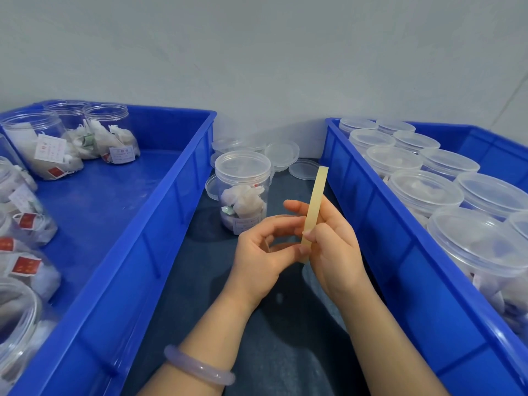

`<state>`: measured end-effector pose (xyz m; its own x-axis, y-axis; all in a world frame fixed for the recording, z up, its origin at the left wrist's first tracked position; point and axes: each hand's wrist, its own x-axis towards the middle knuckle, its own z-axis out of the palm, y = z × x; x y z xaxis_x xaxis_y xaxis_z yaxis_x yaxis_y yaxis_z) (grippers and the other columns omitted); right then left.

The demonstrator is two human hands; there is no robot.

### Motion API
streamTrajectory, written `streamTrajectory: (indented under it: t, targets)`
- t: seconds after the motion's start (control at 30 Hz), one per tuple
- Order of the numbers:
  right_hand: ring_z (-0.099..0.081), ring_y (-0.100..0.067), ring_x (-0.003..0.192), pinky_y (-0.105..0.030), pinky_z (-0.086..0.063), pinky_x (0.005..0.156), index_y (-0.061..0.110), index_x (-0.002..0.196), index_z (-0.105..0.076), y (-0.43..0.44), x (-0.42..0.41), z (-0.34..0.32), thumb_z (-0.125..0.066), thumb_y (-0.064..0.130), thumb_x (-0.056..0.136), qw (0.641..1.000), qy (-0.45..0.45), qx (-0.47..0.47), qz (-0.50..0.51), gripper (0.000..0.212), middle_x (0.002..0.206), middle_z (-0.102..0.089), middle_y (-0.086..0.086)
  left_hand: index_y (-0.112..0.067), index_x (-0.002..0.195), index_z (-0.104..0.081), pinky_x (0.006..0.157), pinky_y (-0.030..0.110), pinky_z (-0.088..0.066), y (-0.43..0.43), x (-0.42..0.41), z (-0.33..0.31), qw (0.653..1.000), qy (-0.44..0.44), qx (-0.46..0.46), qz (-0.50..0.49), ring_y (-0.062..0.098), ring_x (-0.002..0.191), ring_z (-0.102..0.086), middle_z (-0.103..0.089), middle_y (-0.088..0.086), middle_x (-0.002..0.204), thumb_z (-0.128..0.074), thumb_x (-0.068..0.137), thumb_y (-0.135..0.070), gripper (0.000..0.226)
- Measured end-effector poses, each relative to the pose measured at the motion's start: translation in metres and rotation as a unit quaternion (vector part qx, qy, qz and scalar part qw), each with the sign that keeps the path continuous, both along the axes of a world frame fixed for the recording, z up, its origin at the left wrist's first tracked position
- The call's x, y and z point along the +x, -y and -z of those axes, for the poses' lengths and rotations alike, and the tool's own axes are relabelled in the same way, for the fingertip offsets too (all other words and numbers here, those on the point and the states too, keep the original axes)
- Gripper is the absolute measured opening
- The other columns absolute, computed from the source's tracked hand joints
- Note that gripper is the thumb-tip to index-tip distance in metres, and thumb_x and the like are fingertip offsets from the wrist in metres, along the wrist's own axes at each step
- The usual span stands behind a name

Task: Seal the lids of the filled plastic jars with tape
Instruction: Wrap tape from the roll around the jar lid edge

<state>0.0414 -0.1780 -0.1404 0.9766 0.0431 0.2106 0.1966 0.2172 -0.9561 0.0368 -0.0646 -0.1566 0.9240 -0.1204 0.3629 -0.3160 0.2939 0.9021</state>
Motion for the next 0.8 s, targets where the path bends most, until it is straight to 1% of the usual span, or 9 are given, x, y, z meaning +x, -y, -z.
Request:
streamTrajectory:
  t: [0.07, 0.2, 0.27, 0.33, 0.47, 0.53, 0.6, 0.67, 0.8]
  targets:
    - [-0.066, -0.029, 0.093, -0.046, -0.055, 0.076, 0.028, 0.097, -0.064, -0.0004, 0.0008, 0.0013, -0.042, 0.009, 0.068, 1.0, 0.011, -0.005, 0.01, 0.042, 0.101, -0.069, 0.004, -0.024, 0.088, -0.073, 0.071, 0.021, -0.054, -0.0005, 0.0002, -0.0004, 1.0, -0.002, 0.003, 0.0, 0.01, 0.091, -0.067, -0.072, -0.003, 0.093, -0.066, 0.073, 0.019, 0.046]
    - [-0.067, -0.022, 0.087, -0.037, -0.057, 0.069, 0.029, 0.095, -0.064, -0.0011, 0.0002, 0.0022, -0.043, 0.01, 0.069, 0.999, 0.031, -0.019, 0.019, 0.038, 0.096, -0.069, 0.007, -0.018, 0.091, -0.072, 0.073, 0.02, -0.053, 0.0001, 0.0, -0.0003, 1.0, 0.008, 0.01, -0.001, 0.011, 0.092, -0.067, -0.072, -0.002, 0.094, -0.067, 0.073, 0.018, 0.041]
    - [-0.067, -0.027, 0.088, -0.036, -0.057, 0.066, 0.023, 0.103, -0.062, -0.0019, -0.001, 0.0017, -0.041, 0.009, 0.071, 0.999, 0.037, -0.018, 0.018, 0.041, 0.099, -0.067, 0.005, -0.021, 0.093, -0.073, 0.074, 0.022, -0.054, -0.0007, 0.0007, 0.0007, 1.0, 0.009, 0.011, -0.001, 0.012, 0.094, -0.067, -0.072, 0.0, 0.096, -0.068, 0.074, 0.016, 0.041]
    - [-0.067, -0.03, 0.091, -0.031, -0.056, 0.065, 0.013, 0.12, -0.056, -0.0029, -0.0024, 0.0006, -0.038, 0.009, 0.074, 0.998, 0.043, -0.037, 0.026, 0.049, 0.109, -0.065, 0.0, -0.027, 0.093, -0.074, 0.076, 0.026, -0.055, -0.002, 0.0013, 0.0018, 1.0, 0.01, 0.013, 0.001, 0.015, 0.096, -0.067, -0.072, 0.002, 0.099, -0.07, 0.075, 0.01, 0.041]
    - [-0.068, -0.024, 0.088, -0.023, -0.054, 0.062, 0.005, 0.132, -0.049, -0.0041, -0.0047, -0.0006, -0.038, 0.008, 0.074, 0.997, 0.048, -0.054, 0.033, 0.059, 0.116, -0.062, -0.004, -0.029, 0.094, -0.074, 0.076, 0.025, -0.055, -0.0019, 0.0012, 0.0017, 1.0, 0.012, 0.01, -0.002, 0.016, 0.098, -0.067, -0.072, 0.003, 0.101, -0.072, 0.072, 0.003, 0.038]
    - [-0.068, -0.021, 0.085, -0.024, -0.054, 0.061, 0.007, 0.13, -0.051, -0.0047, -0.0053, -0.0017, -0.038, 0.007, 0.072, 0.998, 0.042, -0.039, 0.035, 0.059, 0.115, -0.063, -0.004, -0.026, 0.095, -0.074, 0.076, 0.026, -0.055, -0.0013, 0.0017, 0.0023, 1.0, 0.012, 0.011, -0.002, 0.017, 0.098, -0.067, -0.071, 0.006, 0.103, -0.072, 0.073, 0.007, 0.039]
    - [-0.068, -0.02, 0.083, -0.034, -0.055, 0.065, 0.017, 0.117, -0.059, -0.0043, -0.005, -0.002, -0.038, 0.008, 0.07, 0.998, 0.037, -0.017, 0.037, 0.052, 0.108, -0.066, 0.0, -0.025, 0.094, -0.073, 0.076, 0.028, -0.055, -0.001, 0.002, 0.003, 1.0, 0.004, 0.012, -0.003, 0.017, 0.098, -0.067, -0.071, 0.006, 0.103, -0.071, 0.074, 0.011, 0.041]
    - [-0.067, -0.019, 0.081, -0.038, -0.052, 0.066, 0.023, 0.105, -0.062, -0.0038, -0.0045, -0.0024, -0.039, 0.009, 0.069, 0.999, 0.033, 0.002, 0.036, 0.045, 0.102, -0.068, 0.002, -0.024, 0.094, -0.073, 0.075, 0.028, -0.056, -0.001, 0.002, 0.003, 1.0, -0.003, 0.011, -0.007, 0.015, 0.096, -0.067, -0.071, 0.005, 0.101, -0.07, 0.074, 0.013, 0.042]
    - [-0.064, -0.022, 0.089, -0.04, -0.049, 0.071, 0.024, 0.104, -0.063, -0.0033, -0.0052, -0.0044, -0.038, 0.007, 0.066, 0.999, 0.013, 0.031, 0.031, 0.049, 0.102, -0.069, 0.001, -0.026, 0.092, -0.073, 0.075, 0.024, -0.054, -0.001, 0.0013, 0.0021, 1.0, -0.003, 0.008, -0.015, 0.013, 0.095, -0.067, -0.072, 0.001, 0.099, -0.07, 0.072, 0.014, 0.044]
